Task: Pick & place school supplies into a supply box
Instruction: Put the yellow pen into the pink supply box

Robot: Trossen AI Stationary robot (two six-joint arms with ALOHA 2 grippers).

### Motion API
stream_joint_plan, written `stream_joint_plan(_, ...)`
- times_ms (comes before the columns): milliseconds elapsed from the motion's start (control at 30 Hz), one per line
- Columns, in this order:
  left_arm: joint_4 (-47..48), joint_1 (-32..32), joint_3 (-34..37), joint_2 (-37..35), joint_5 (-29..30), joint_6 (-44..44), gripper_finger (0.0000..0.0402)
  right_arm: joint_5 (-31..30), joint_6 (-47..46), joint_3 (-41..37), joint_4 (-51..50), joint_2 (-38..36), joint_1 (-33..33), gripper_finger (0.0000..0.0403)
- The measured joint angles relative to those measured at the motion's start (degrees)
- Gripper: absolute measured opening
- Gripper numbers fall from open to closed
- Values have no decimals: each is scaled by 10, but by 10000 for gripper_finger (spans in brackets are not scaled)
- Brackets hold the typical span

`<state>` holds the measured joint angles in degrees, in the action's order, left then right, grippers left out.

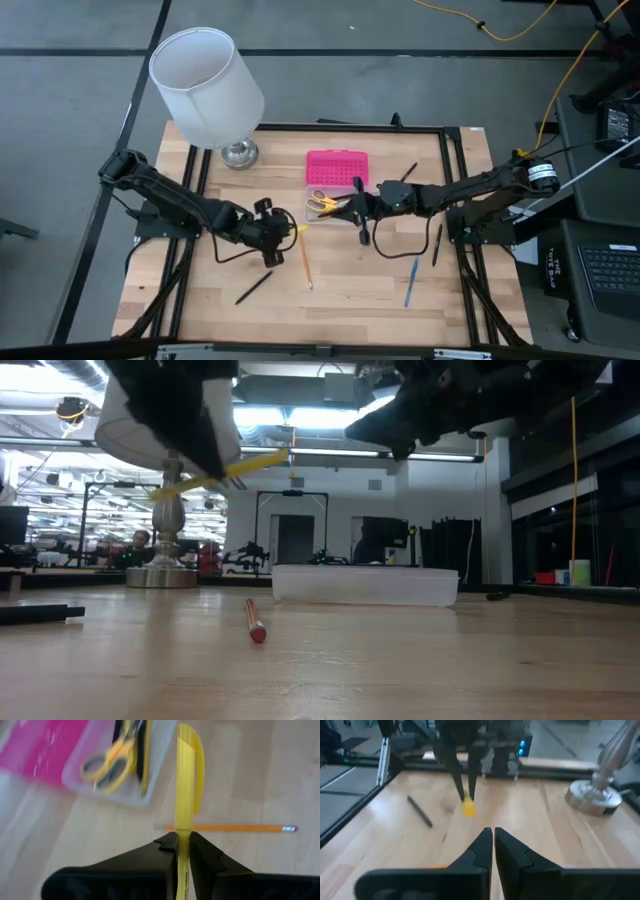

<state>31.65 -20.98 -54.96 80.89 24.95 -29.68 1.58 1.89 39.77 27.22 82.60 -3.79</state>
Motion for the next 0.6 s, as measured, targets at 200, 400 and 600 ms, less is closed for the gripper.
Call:
stream_joint_plan(200, -97, 30, 4, -1, -18, 131, 17, -64, -2, 0, -58, -3, -41, 6)
stream_joint_plan(400, -235, 57, 64, -2, -81, 184, 17, -171, -4, 0, -125, -38, -97, 12)
stream_joint_plan(600, -406, 76, 133, -2, -115, 215, 17, -175, -4, 0, -123, -40, -134, 7)
